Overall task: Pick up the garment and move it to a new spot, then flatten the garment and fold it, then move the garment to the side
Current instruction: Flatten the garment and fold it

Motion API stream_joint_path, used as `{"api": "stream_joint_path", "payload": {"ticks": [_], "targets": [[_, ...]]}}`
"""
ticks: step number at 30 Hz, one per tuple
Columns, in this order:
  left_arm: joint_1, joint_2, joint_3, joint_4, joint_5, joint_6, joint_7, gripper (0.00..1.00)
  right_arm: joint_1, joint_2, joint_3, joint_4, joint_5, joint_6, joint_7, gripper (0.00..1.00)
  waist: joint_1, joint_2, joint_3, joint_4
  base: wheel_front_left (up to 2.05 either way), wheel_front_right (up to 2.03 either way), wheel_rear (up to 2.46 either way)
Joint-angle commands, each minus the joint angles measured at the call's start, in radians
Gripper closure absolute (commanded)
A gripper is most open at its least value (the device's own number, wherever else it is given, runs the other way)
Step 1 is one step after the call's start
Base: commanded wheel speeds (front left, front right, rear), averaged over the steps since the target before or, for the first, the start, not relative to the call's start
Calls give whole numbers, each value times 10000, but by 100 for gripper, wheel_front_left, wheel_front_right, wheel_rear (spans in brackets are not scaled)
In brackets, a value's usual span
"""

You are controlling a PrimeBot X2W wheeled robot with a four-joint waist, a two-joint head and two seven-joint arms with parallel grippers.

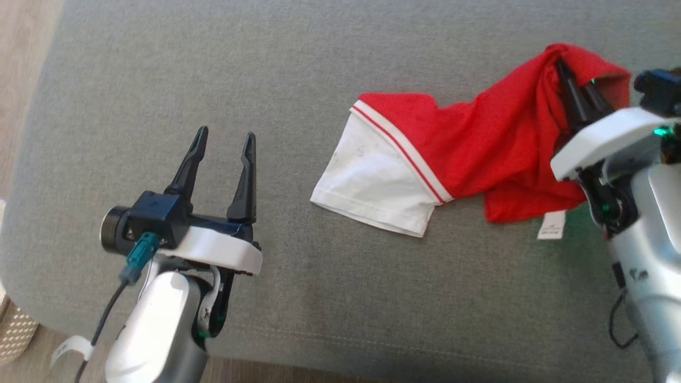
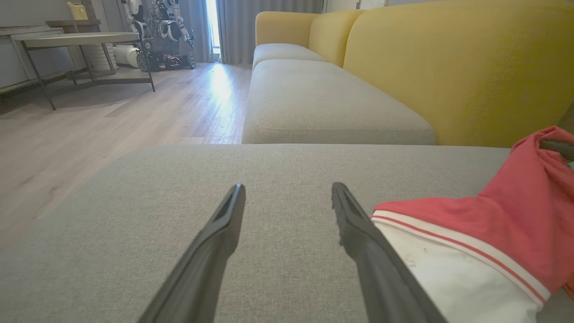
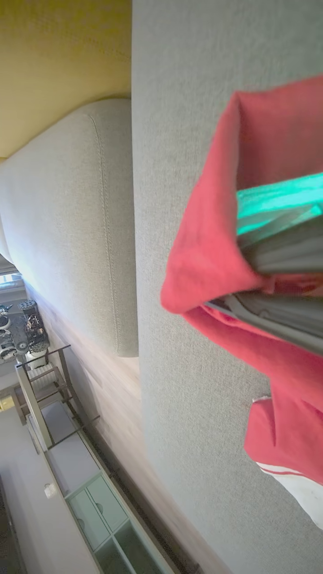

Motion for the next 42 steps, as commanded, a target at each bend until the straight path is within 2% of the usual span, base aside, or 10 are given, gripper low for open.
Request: {"api": "stream_joint_path", "payload": {"ticks": [1, 3, 4, 5, 12, 21, 24, 30, 36, 42], "targets": [[-405, 83, 430, -255, 92, -41, -121, 0, -416, -109, 296, 21, 170, 33, -170, 100, 0, 0, 154, 123, 0, 0, 0], [-453, 14, 465, -226, 145, -105, -121, 0, -775, -168, 544, 718, 351, 33, -249, 99, 0, 0, 231, 170, 0, 0, 0], [-467, -15, 484, -213, 174, -133, -121, 0, -925, -175, 666, 1016, 438, 33, -315, 60, 0, 0, 252, 180, 0, 0, 0], [-476, -42, 503, -200, 202, -161, -121, 0, -1048, -193, 786, 1265, 501, 33, -412, 0, 0, 0, 269, 188, 0, 0, 0], [-314, -116, 723, -94, 368, -261, -122, 0, -894, -207, 1433, 1880, 1122, 33, -1225, 0, 0, 0, 56, -108, 0, 0, 0], [69, -46, 992, -10, 440, -290, -122, 0, 528, -515, 1453, 956, 1054, 33, -1736, 0, 0, 0, -453, -762, 0, 0, 0], [228, 4, 1073, 1, 455, -279, -122, 0, 1104, -691, 1080, 332, 390, 33, -2062, 0, 0, 0, -631, -964, 0, 0, 0], [607, 149, 1210, 31, 438, -240, -122, 0, 2353, -170, -151, -1272, -945, 33, -2179, 0, 0, 0, -1114, -1272, 0, 0, 0], [1100, 274, 1269, 74, 363, -166, -113, 0, 3738, 499, -883, -3175, -2085, 33, -1415, 0, 0, 0, -1663, -1503, 0, 0, 0], [1541, 385, 1214, 25, 299, -104, 26, 0, 5112, 1076, -1292, -4834, -2758, 33, -650, 0, 0, 0, -2011, -1669, 0, 0, 0]]}}
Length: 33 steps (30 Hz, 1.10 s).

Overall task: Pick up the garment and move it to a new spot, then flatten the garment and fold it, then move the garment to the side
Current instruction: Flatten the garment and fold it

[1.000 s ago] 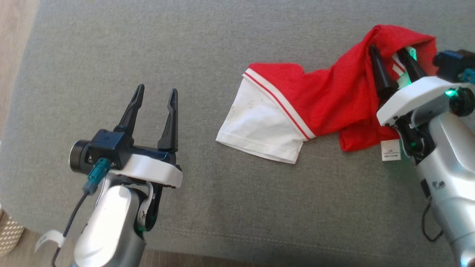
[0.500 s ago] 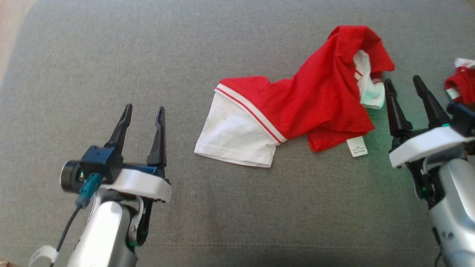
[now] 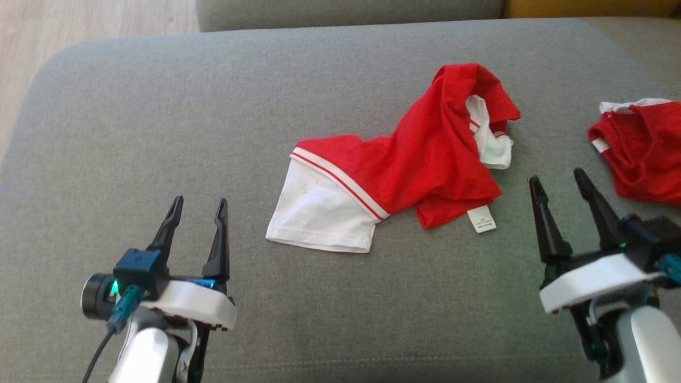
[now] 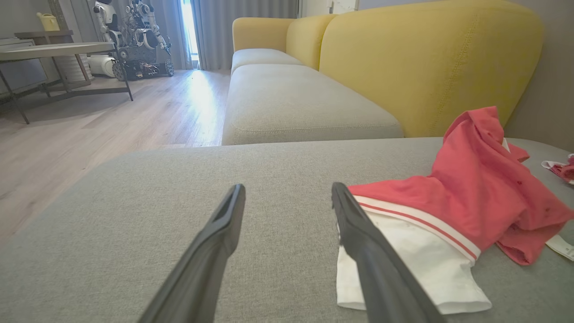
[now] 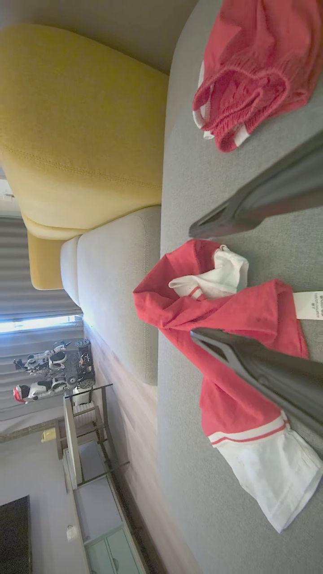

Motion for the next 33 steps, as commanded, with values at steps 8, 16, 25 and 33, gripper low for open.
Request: {"api": "stream_joint_path", "payload": {"ticks": [8, 16, 25, 33], "targets": [[-46, 308, 319, -454, -80, 178, 113, 0, 455, 268, -34, -1114, -232, 33, 442, 0, 0, 0, -73, -98, 0, 0, 0], [-83, 373, 271, -570, -94, 235, 166, 0, 389, 290, 35, -1180, -219, 33, 495, 0, 0, 0, -29, -80, 0, 0, 0], [-200, 407, 194, -601, -107, 249, 160, 0, 346, 262, 67, -1068, -202, 33, 607, 0, 0, 0, 51, 4, 0, 0, 0], [-613, 330, -10, -691, -72, 163, 121, 0, 115, 522, 131, 351, -66, 33, 850, 0, 0, 0, 638, 400, 0, 0, 0]]}}
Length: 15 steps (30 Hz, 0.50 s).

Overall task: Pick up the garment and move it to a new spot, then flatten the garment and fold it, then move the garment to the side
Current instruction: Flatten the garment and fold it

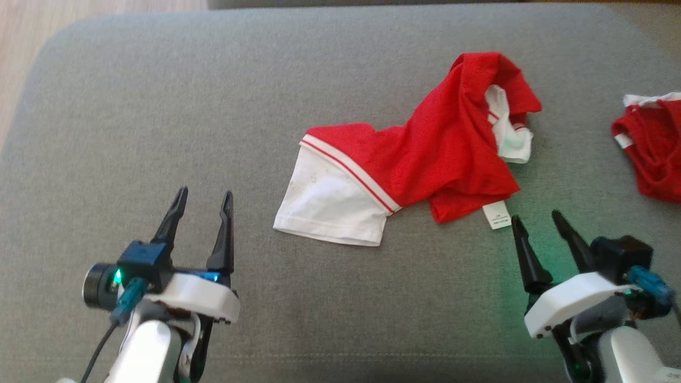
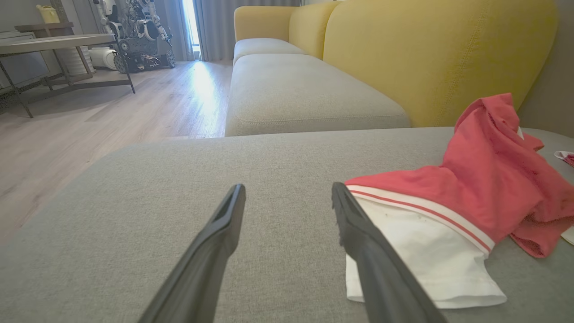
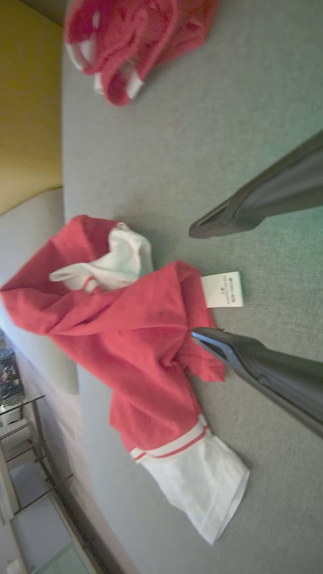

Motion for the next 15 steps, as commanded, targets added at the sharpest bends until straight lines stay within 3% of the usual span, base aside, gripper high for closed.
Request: {"api": "stream_joint_path", "payload": {"ticks": [1, 14, 15], "targets": [[-546, 113, 310, -338, -26, -19, -63, 0, -459, -1, 225, -184, 36, 33, -40, 0, 0, 0, 209, 159, 0, 0, 0], [-1257, -113, 166, -197, 28, -72, -239, 0, -2298, 239, 169, 2958, 136, 33, -504, 0, 0, 0, 1223, 652, 0, 0, 0], [-1286, -121, 164, -179, 31, -74, -248, 0, -2381, 264, 139, 3119, 133, 33, -540, 5, 0, 0, 1256, 655, 0, 0, 0]]}}
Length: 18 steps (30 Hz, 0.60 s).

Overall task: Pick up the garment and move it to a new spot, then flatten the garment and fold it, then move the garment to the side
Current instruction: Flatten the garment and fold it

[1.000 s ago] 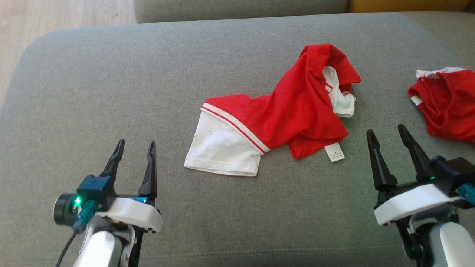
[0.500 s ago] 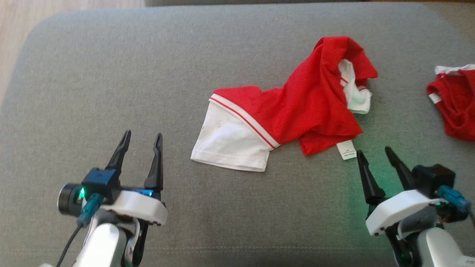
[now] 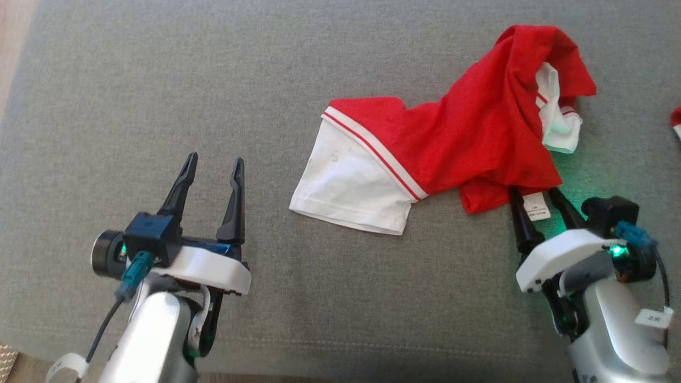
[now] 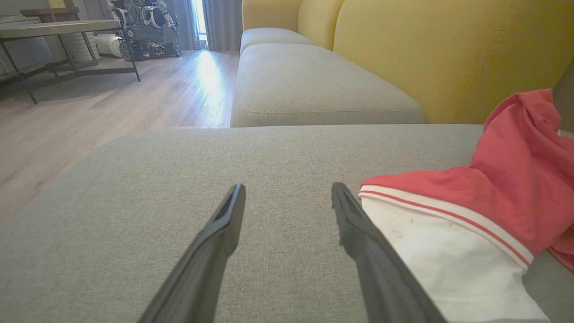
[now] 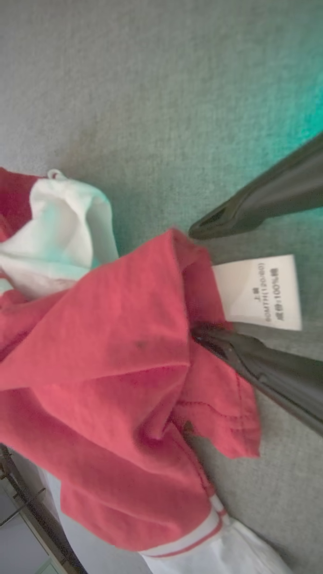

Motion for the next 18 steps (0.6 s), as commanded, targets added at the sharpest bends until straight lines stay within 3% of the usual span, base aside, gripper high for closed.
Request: {"api": "stream_joint_path", "payload": {"ticks": [1, 3, 9, 18], "targets": [[-399, 122, 319, -237, 30, -6, -142, 0, -214, 136, 196, 85, 59, 33, -69, 36, 0, 0, 81, 29, 0, 0, 0], [-447, 120, 327, -206, 31, -15, -156, 0, -263, 178, 220, 267, 122, 33, -176, 100, 0, 0, 120, 19, 0, 0, 0], [-481, 105, 383, -162, 36, 11, -186, 0, -178, -57, -144, -10, 8, 33, -517, 100, 0, 0, 102, -124, 0, 0, 0], [-427, 38, 405, -152, 28, -1, -203, 0, -50, -1389, -915, -2046, -1196, 33, 80, 100, 0, 0, -41, -300, 0, 0, 0]]}}
